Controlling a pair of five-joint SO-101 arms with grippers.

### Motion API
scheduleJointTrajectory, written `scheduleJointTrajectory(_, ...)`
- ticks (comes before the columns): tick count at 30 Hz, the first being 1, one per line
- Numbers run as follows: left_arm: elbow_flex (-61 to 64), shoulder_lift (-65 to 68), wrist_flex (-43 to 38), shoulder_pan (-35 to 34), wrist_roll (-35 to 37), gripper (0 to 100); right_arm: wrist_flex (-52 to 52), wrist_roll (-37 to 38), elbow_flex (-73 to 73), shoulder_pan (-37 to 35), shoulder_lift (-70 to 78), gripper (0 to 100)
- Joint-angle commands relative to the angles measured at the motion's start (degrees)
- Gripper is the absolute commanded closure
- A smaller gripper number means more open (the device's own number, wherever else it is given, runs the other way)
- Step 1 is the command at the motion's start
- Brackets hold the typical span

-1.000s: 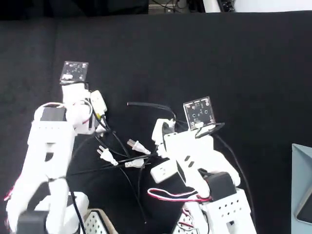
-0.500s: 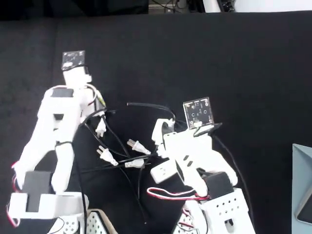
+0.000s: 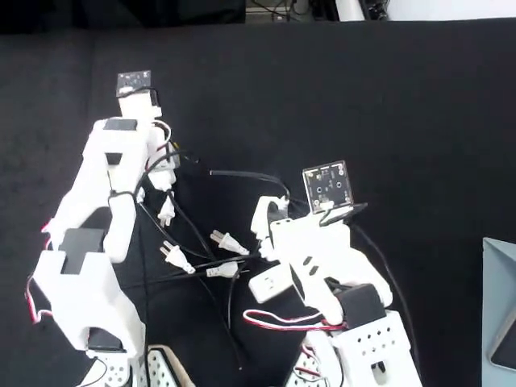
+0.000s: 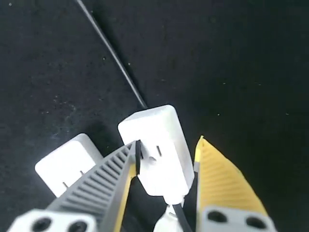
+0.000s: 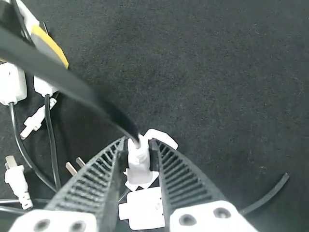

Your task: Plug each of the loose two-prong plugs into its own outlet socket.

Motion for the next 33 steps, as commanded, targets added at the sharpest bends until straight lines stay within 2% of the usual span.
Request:
scheduleJointTrajectory(1,-5.05,1.76,3.87,-0.84,0.26,80,-1.05,0.00,-0.13,0.44,0.13,98.5)
scheduleJointTrajectory(10,-5.14,3.16,5.01,-5.58,-0.09,81,-1.05,0.00,-0.13,0.44,0.13,98.5)
scheduleJointTrajectory(16,-5.58,2.64,5.01,-5.14,-0.18,95,-1.05,0.00,-0.13,0.44,0.13,98.5)
scheduleJointTrajectory(20,-6.37,2.02,5.80,-5.14,-0.18,97,-1.05,0.00,-0.13,0.44,0.13,98.5)
scheduleJointTrajectory(29,-8.57,-13.01,11.25,-5.05,-0.26,97,-1.05,0.00,-0.13,0.44,0.13,98.5)
scheduleJointTrajectory(33,-8.22,-19.25,12.92,-3.91,-4.22,97,-1.05,0.00,-0.13,0.44,0.13,98.5)
